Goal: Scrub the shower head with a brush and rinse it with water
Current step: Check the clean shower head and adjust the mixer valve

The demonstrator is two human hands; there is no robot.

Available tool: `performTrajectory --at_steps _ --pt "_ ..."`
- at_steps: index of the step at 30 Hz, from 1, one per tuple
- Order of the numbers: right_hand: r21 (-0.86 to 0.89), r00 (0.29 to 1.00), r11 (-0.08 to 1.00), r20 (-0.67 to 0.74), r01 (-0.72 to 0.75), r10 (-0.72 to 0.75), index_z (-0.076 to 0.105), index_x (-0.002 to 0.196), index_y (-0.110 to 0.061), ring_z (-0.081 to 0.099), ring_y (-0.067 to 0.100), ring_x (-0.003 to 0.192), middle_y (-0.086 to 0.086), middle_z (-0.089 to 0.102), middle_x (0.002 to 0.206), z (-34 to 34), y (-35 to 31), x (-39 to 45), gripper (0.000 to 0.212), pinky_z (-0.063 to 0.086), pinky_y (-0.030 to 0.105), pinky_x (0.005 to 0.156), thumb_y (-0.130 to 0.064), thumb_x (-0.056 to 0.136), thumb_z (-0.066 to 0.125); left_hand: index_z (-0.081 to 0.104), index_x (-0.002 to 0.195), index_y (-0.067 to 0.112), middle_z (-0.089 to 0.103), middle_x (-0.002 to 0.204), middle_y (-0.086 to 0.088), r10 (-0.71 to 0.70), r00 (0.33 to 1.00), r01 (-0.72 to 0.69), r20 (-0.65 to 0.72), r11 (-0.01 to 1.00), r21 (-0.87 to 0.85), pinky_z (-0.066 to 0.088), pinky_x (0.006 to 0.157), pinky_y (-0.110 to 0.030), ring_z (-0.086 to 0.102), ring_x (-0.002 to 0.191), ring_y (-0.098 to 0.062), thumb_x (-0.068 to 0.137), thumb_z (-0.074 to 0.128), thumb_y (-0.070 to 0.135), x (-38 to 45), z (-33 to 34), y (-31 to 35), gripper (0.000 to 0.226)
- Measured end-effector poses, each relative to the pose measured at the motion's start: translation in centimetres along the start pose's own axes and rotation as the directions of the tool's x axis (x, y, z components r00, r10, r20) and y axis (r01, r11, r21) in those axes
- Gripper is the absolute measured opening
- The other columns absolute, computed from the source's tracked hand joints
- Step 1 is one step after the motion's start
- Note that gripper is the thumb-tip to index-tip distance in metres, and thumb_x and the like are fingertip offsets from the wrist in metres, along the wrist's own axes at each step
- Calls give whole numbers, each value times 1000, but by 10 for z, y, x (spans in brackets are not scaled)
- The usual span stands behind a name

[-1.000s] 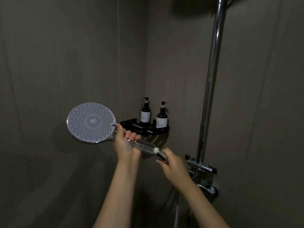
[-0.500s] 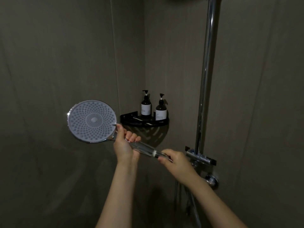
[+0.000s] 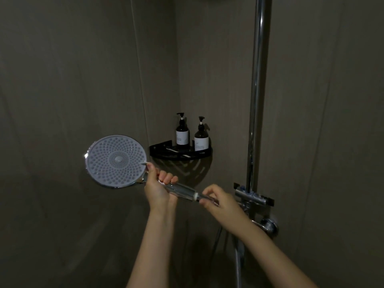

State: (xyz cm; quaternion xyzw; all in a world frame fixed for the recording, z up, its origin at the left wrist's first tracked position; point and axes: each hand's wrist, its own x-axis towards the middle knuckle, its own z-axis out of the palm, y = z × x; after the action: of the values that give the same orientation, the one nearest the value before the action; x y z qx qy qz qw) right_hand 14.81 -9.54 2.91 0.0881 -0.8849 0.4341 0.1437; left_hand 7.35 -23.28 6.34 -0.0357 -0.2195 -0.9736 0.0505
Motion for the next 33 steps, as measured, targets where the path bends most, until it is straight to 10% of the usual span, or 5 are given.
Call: performTrajectory --at_steps 8,13,27,33 --pt "-61 1000 998 -1 -17 17 53 75 -24 47 5 62 -7 51 68 1 12 6 26 38 26 63 -30 98 41 36 60 22 27 38 9 -30 999 29 -12 999 -25 26 35 -14 26 31 -3 94 49 37 6 -5 -12 39" --pt "-6 999 999 2 38 -38 46 92 -32 54 -2 70 -11 56 78 0 16 3 12 39 12 61 -26 91 56 36 60 22 27 38 9 -29 1000 29 -10 999 -32 26 35 -14 26 31 -3 95 47 36 9 -3 -12 39" --pt "35 993 998 -115 46 -41 58 86 -13 56 19 70 2 55 73 -8 14 1 21 48 37 68 -29 95 47 33 58 22 27 36 9 -58 998 58 0 997 -49 27 36 -14 27 30 -3 94 47 38 9 -1 -18 42" --pt "-23 996 998 -69 61 -63 52 88 -26 55 4 71 -10 55 78 -7 15 0 4 46 21 69 -27 91 55 34 58 22 28 38 9 -55 998 56 8 997 -51 27 38 -15 27 32 -3 93 49 39 10 -2 -18 41"
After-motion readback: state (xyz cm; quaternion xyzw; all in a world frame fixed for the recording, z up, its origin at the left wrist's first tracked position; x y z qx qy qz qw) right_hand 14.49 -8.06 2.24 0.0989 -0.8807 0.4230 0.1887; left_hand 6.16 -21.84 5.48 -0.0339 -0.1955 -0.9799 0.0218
